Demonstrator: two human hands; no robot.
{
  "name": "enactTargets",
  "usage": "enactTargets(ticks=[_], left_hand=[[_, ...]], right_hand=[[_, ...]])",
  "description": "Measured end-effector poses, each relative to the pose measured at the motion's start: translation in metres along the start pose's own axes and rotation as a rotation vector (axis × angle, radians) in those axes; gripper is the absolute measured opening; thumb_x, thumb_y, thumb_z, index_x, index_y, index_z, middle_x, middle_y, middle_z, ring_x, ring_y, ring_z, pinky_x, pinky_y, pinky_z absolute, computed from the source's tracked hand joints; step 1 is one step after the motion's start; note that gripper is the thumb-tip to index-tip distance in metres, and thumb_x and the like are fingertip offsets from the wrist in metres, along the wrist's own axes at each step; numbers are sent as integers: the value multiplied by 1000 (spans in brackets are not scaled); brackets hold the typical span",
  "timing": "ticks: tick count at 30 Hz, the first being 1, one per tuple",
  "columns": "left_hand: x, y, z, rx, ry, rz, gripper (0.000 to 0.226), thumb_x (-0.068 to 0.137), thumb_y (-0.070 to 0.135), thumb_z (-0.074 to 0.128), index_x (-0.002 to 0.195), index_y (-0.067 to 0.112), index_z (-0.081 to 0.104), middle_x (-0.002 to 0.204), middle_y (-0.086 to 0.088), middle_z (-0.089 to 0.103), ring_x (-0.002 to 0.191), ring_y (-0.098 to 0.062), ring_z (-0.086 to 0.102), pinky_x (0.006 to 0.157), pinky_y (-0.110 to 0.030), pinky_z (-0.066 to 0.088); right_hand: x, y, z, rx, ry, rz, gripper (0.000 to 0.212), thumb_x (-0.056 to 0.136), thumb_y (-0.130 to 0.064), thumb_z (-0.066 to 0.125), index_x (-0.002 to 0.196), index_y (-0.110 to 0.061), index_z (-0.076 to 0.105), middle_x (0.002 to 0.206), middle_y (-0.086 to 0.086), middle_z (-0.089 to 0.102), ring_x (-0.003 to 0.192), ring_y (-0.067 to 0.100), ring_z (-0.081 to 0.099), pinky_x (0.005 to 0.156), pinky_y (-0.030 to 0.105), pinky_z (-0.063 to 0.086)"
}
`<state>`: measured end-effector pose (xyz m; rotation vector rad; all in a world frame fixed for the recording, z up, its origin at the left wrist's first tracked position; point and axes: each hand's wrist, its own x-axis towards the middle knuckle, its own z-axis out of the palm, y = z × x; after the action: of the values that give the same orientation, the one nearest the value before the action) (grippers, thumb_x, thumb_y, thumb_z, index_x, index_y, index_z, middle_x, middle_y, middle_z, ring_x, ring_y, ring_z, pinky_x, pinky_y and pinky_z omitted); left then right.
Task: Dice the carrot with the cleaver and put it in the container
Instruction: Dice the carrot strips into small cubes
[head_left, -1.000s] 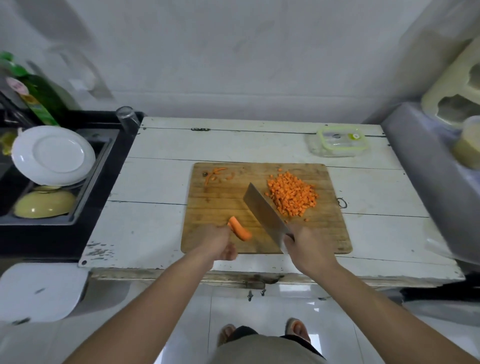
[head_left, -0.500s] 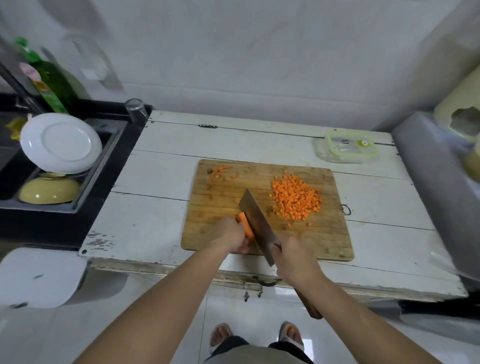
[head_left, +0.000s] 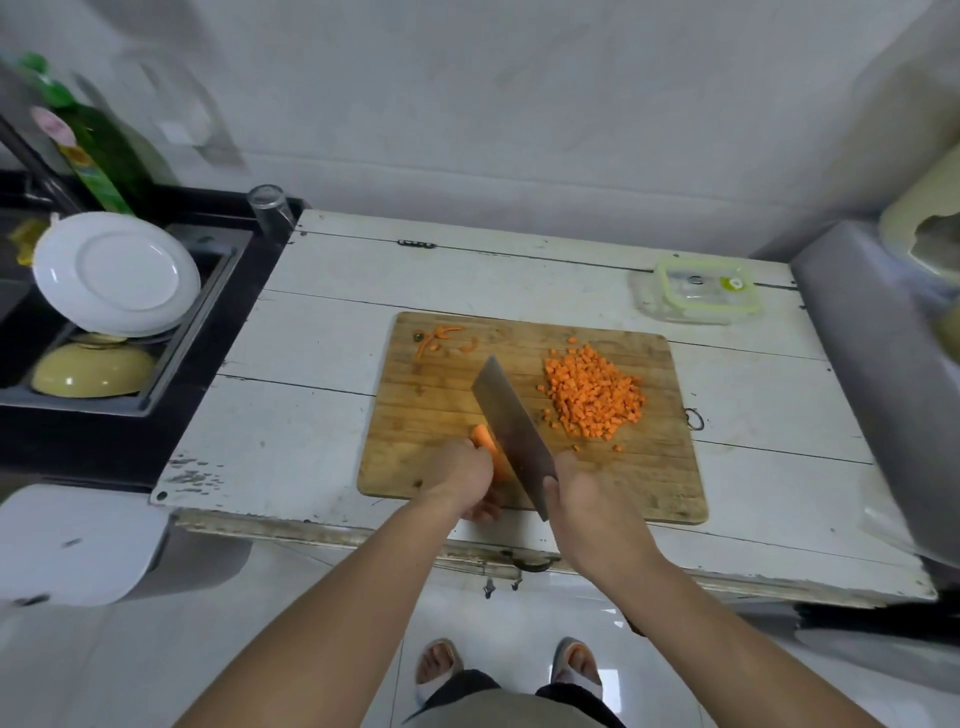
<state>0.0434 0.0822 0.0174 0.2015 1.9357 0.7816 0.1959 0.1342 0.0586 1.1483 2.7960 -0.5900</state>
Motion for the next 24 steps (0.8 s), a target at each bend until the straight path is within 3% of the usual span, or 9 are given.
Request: enactTargets(ticks=[4, 9, 15, 21, 24], left_hand=[[-2, -2, 4, 7, 46, 33, 26, 108, 25, 37, 99, 17, 60, 80, -16, 74, 60, -30, 74, 49, -31, 57], [0, -3, 4, 10, 49, 48, 26, 107, 24, 38, 97, 18, 60, 78, -16, 74, 60, -30, 74, 54, -39, 63], [1, -5, 5, 29, 60, 64, 27, 107, 23, 37, 103, 15, 61, 77, -16, 74, 57, -29, 74, 50, -35, 61], [2, -3, 4, 48, 43, 58, 25, 103, 19, 37, 109, 15, 61, 76, -16, 74, 57, -30, 74, 52, -37, 61], [1, 1, 1, 91, -13, 29, 30, 98, 13, 38, 99, 5, 67, 70, -16, 74, 58, -31, 74, 54, -38, 62]], right_hand=[[-3, -5, 5, -79, -4, -15, 12, 104, -18, 43, 110, -13, 52, 84, 10, 65, 67, 29, 53, 56, 35, 32], [-3, -8, 8, -84, -25, 4, 12, 100, -10, 46, 110, -13, 54, 84, 9, 66, 70, 28, 59, 56, 33, 36], [-7, -11, 14, -70, -43, 32, 13, 98, -8, 51, 110, -13, 53, 80, 6, 65, 68, 26, 62, 54, 35, 47], [-11, -21, 10, -121, -85, 35, 21, 95, -3, 49, 114, -13, 46, 88, 8, 66, 67, 27, 53, 58, 33, 35], [-12, -30, 6, -136, -113, 31, 33, 91, 2, 52, 116, -14, 38, 92, 8, 65, 67, 25, 50, 59, 32, 35]])
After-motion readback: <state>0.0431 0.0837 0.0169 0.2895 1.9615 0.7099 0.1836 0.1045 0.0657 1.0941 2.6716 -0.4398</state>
